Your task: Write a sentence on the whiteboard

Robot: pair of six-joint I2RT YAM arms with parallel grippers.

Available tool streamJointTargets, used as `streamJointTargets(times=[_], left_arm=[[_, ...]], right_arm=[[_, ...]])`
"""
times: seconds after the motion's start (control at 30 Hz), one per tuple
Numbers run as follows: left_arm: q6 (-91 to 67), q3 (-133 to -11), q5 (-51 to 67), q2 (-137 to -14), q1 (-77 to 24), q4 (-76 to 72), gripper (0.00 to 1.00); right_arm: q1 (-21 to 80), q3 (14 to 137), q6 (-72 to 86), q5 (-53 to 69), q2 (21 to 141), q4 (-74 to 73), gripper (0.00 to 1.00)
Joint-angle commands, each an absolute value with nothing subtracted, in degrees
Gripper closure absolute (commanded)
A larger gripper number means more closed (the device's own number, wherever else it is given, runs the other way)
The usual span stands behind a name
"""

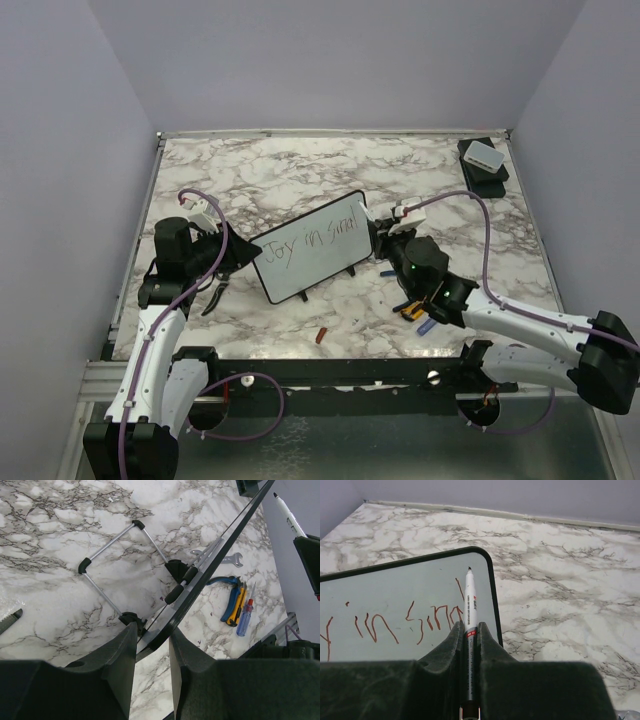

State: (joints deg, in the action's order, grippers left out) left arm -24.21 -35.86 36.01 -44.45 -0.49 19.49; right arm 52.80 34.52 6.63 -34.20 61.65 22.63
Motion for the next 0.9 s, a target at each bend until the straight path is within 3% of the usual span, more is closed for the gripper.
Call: streamJointTargets(times=[0.0,0.87], left_arm=[[-24.0,-35.3,36.1,-43.9,-0.5,19.9,0.67],[-24.1,-35.3,36.2,-43.7,-0.6,19.8,0.67]], right_arm=[[51.9,35.9,4.9,-33.8,63.4,25.7,0.99],[51.3,27.7,18.0,-31.2,60.8,14.1,0.99]])
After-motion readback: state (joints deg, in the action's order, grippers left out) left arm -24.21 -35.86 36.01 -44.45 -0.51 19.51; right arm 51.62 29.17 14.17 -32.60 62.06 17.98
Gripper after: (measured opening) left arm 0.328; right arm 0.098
